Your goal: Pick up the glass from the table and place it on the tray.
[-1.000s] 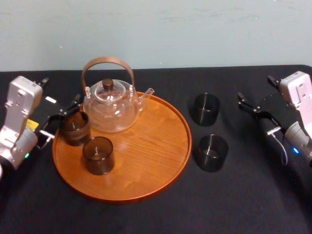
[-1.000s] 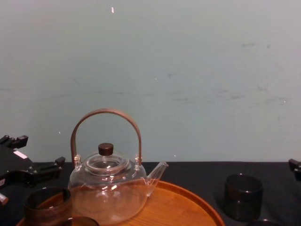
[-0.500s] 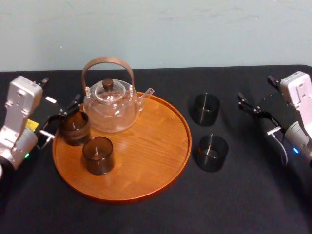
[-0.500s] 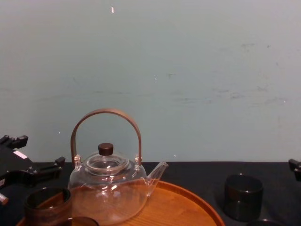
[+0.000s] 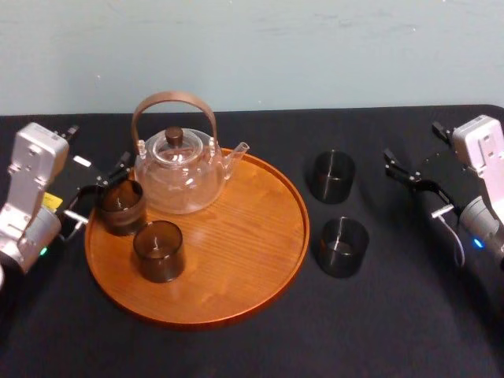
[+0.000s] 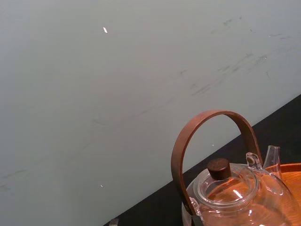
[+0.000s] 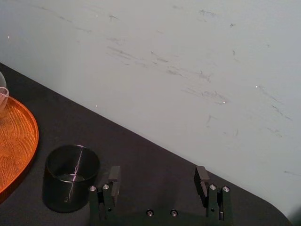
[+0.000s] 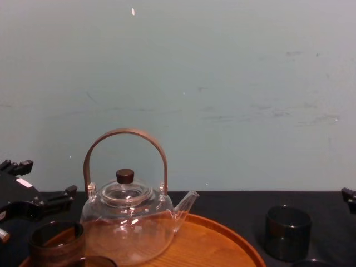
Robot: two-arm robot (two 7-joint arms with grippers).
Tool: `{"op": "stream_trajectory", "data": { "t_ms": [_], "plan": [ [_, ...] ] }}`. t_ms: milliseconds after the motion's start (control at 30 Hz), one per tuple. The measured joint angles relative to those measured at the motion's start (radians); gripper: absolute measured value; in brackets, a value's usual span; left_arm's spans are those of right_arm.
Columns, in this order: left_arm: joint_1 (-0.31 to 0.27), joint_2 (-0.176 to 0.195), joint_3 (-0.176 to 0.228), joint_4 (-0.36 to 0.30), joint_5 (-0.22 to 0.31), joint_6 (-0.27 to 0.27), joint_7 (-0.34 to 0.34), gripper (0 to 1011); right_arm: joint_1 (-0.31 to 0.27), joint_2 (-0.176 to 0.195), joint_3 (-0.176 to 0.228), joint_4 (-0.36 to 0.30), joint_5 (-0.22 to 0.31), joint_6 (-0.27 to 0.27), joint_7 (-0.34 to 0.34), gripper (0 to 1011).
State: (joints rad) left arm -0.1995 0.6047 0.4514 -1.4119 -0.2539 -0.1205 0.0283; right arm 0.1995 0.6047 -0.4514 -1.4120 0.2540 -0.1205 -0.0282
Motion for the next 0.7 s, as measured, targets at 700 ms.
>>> {"op": "stream_trajectory", "data": {
  "t_ms": [700],
  "plan": [
    [0.000, 0.000, 0.000, 0.000, 0.000, 0.000, 0.000, 1001, -0.026, -0.006, 0.052, -0.041, 0.041, 0.034, 0.067, 1002]
  ]
}}
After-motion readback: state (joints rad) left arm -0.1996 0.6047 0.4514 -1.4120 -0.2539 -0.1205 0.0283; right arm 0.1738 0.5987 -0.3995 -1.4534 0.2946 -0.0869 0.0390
